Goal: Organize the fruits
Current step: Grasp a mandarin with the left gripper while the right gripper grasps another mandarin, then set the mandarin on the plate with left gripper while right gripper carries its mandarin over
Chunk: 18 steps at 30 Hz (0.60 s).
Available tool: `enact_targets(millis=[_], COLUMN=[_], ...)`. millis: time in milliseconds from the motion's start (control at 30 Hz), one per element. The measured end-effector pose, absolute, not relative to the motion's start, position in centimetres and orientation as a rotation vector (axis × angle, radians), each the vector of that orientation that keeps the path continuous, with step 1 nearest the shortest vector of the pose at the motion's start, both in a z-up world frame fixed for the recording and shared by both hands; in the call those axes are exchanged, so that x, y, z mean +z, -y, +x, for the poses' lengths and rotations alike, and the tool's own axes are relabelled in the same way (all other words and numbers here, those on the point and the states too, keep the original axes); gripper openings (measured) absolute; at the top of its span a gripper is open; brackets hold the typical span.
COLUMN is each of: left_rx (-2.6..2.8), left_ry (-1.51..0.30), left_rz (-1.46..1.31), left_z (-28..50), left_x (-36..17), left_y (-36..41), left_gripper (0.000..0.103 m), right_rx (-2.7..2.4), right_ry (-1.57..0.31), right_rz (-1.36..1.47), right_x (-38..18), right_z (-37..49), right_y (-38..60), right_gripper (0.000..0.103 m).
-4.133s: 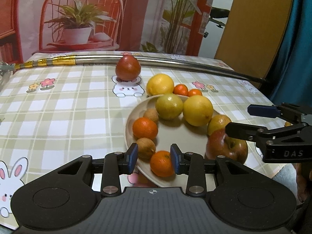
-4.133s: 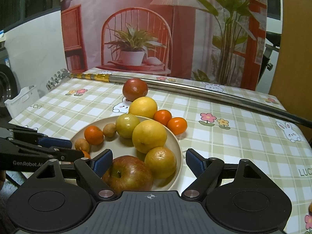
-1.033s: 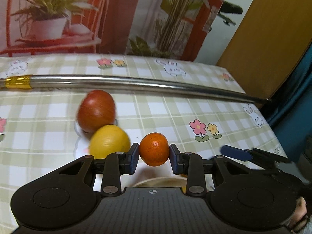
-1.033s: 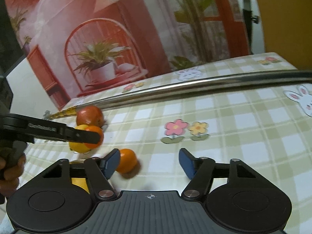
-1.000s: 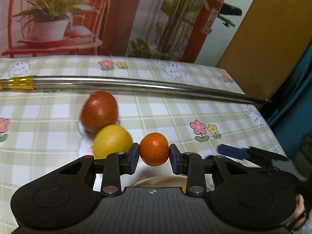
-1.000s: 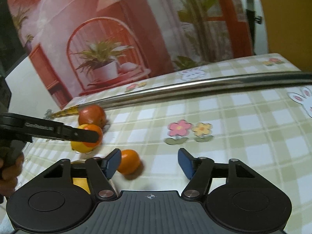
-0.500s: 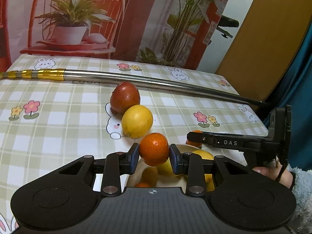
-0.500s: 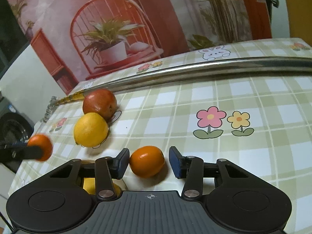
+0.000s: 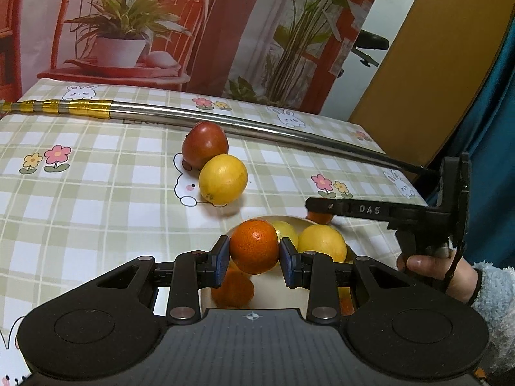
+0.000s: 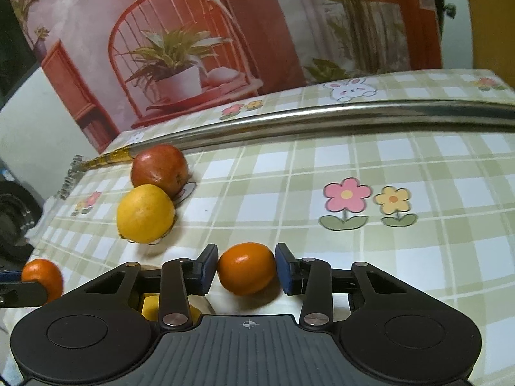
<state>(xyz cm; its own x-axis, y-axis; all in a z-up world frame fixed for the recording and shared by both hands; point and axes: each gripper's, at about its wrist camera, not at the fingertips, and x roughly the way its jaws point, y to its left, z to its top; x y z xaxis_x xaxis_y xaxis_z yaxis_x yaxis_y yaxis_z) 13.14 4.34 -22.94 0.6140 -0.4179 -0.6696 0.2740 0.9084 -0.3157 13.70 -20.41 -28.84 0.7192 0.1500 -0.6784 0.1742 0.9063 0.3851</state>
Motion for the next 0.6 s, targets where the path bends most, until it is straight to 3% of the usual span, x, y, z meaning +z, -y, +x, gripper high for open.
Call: enact_targets(millis=[600], left_rx=[-0.414], left_ry=[-0.827], left_rz=[-0.209], left_z=[10.1], left_x=[-23.8], left_y=[-4.5], left_gripper=[0.035], right_rx=[-0.009], right_ry=[-0.612], right_rz=[0.489], right_x=[-24.3], right_z=[6.9], right_y=[18.7], right_gripper=[0.036])
